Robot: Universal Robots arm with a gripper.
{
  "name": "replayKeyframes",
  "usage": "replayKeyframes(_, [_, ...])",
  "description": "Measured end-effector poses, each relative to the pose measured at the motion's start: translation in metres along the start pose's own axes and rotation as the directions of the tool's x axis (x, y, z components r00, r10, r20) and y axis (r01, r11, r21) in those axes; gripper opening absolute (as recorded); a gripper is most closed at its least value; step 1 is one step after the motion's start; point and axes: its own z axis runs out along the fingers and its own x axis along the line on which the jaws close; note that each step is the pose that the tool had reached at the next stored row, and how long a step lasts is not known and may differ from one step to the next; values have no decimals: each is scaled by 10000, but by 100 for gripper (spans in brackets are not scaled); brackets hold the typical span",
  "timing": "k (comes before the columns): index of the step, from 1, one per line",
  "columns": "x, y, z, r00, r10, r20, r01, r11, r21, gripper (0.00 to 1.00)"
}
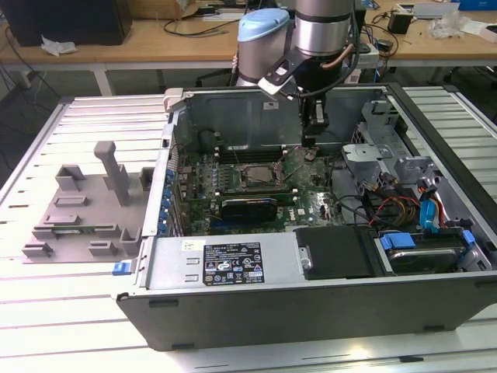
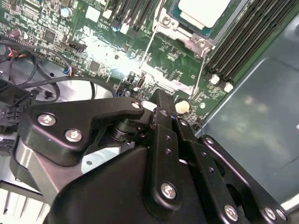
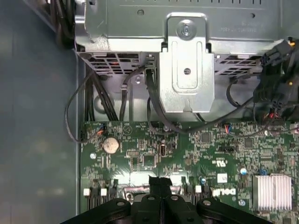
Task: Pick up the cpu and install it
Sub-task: 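Close the cpu cover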
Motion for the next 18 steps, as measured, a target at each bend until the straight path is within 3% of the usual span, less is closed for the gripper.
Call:
replayKeyframes(6, [6, 112, 143, 10000, -2, 1, 2, 10000, 62, 11])
replayKeyframes(11, [11, 124, 293, 10000, -4, 0, 4, 9998, 173, 11])
replayKeyframes(18, [14, 113, 316, 10000, -6, -22, 6, 9998, 175, 11])
